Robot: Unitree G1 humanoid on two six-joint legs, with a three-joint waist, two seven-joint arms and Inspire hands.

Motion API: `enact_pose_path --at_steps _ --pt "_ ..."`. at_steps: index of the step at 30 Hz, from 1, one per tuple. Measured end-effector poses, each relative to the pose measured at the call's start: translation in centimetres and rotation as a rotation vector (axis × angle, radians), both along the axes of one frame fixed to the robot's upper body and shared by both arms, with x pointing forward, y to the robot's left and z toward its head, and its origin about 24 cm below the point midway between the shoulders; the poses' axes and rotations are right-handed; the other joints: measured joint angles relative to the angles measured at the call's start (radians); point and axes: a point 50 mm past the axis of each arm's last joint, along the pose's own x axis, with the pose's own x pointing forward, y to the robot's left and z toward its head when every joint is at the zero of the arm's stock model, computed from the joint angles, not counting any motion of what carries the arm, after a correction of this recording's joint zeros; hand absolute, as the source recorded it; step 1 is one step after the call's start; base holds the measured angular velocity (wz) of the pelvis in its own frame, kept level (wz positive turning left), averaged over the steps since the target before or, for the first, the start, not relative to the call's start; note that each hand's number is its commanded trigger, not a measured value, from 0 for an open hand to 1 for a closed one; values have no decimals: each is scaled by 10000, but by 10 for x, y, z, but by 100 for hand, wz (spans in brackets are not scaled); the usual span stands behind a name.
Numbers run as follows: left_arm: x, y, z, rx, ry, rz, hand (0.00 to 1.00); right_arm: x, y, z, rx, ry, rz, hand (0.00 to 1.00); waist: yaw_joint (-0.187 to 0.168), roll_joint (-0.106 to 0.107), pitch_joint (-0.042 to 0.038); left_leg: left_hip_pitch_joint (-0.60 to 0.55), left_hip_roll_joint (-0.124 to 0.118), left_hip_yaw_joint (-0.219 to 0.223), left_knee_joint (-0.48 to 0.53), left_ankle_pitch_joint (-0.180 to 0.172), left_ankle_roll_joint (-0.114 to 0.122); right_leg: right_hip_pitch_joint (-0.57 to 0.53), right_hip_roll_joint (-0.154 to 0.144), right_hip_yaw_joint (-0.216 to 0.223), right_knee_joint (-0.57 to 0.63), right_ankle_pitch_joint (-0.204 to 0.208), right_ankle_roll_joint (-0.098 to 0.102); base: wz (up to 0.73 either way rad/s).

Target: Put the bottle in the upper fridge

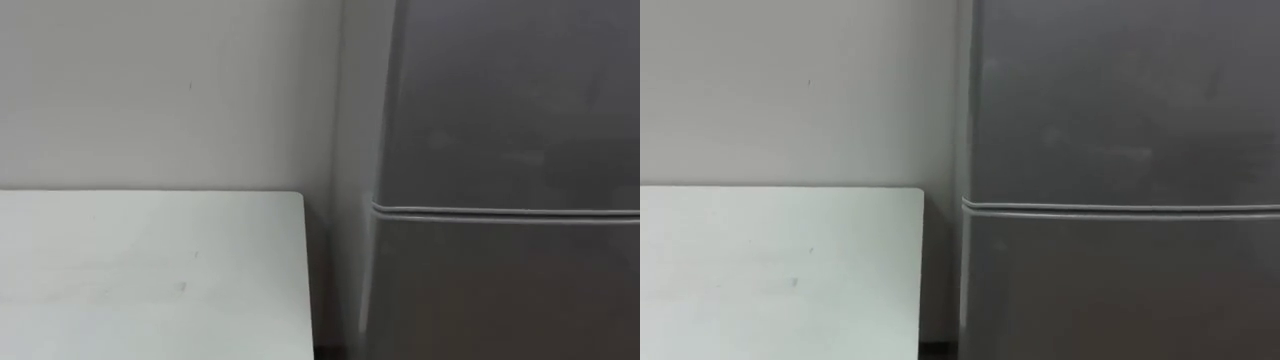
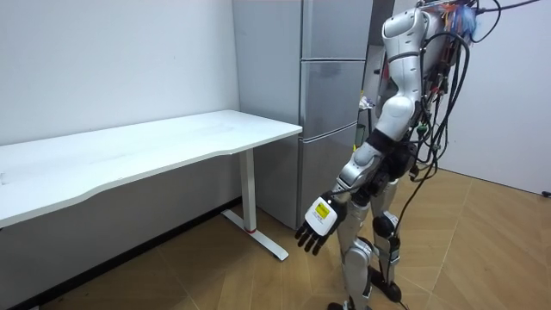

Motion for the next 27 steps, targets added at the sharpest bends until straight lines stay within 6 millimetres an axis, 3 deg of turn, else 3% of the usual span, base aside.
enact_pose_path --at_steps 6,9,14,21,27 --pt "-8 -1 -1 129 123 297 0 -22 6 -46 1157 1248 -953 0 47 66 4 181 -1 232 -141 2 -1 65 21 223 -143 1 5 -11" --pt "-4 -5 -1 219 -6 168 0 -39 12 -76 1796 2424 -1204 0 13 42 0 158 -5 237 -152 1 -2 58 19 209 -161 3 15 0" --pt "-2 -14 -5 31 -165 414 0 -67 27 -125 3086 4235 -1568 0 8 187 -17 154 -24 280 -176 0 -1 25 -4 238 -161 -14 39 -1" --pt "-8 -19 -6 -203 -75 617 0 -88 48 -164 3976 6164 -1195 0 53 330 -76 252 -38 234 -192 0 -1 83 -5 286 -156 -27 45 0" --pt "-25 -21 -9 -96 452 846 0 -129 69 -195 4983 7963 -977 0 65 405 -60 364 -50 252 -193 0 -1 171 -19 337 -126 -118 54 0"
